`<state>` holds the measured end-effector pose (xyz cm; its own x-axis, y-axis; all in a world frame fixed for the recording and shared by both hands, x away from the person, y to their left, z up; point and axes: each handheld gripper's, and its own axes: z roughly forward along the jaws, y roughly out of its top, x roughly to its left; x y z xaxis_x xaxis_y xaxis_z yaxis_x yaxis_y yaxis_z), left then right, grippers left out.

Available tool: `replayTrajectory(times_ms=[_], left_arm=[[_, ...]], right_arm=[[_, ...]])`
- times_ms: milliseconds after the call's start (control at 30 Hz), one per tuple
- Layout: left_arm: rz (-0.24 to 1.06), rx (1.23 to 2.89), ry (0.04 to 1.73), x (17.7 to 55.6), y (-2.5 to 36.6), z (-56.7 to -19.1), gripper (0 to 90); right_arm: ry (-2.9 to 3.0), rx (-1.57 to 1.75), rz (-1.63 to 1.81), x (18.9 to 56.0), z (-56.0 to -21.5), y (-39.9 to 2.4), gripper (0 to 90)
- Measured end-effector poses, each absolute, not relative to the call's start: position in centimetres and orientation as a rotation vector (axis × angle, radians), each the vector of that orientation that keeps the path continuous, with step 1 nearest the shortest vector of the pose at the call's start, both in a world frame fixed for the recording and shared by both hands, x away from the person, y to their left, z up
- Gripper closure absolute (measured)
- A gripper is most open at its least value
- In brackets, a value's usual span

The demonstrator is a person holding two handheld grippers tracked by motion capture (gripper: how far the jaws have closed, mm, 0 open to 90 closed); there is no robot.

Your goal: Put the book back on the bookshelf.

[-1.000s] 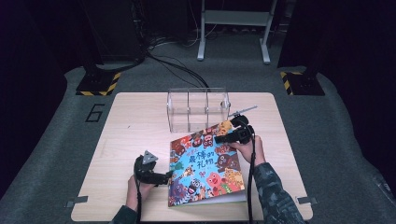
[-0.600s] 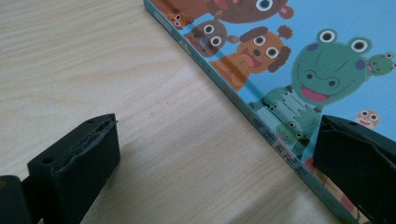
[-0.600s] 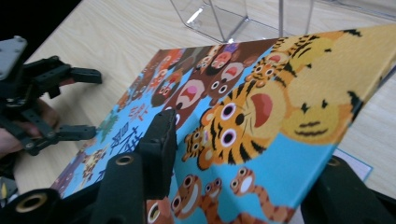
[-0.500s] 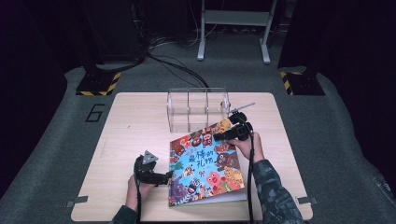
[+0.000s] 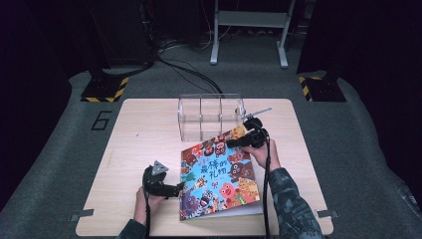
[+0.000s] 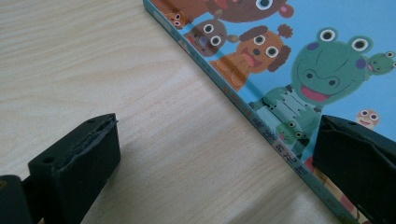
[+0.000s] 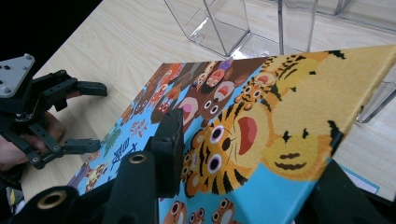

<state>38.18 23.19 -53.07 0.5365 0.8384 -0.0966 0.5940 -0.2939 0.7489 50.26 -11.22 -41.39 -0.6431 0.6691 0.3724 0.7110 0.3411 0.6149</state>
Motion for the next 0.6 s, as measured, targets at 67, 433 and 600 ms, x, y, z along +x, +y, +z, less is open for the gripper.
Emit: replayTrajectory(times_ms=[67, 433, 600], left_arm=[[0.406, 2.011, 1.158, 38.2, 23.2, -53.1, 0.4], [0.403, 2.011, 1.158, 38.2, 23.2, -53.1, 0.4], [0.397, 2.007, 1.153, 38.2, 23.2, -53.1, 0.3]], right_arm=[[-2.523, -1.301, -1.219, 50.2, -41.5, -11.3, 57.5], [-2.561, -1.276, -1.26, 49.5, -41.5, -11.5, 58.1], [-2.581, -1.266, -1.275, 49.1, -41.4, -11.6, 58.2]])
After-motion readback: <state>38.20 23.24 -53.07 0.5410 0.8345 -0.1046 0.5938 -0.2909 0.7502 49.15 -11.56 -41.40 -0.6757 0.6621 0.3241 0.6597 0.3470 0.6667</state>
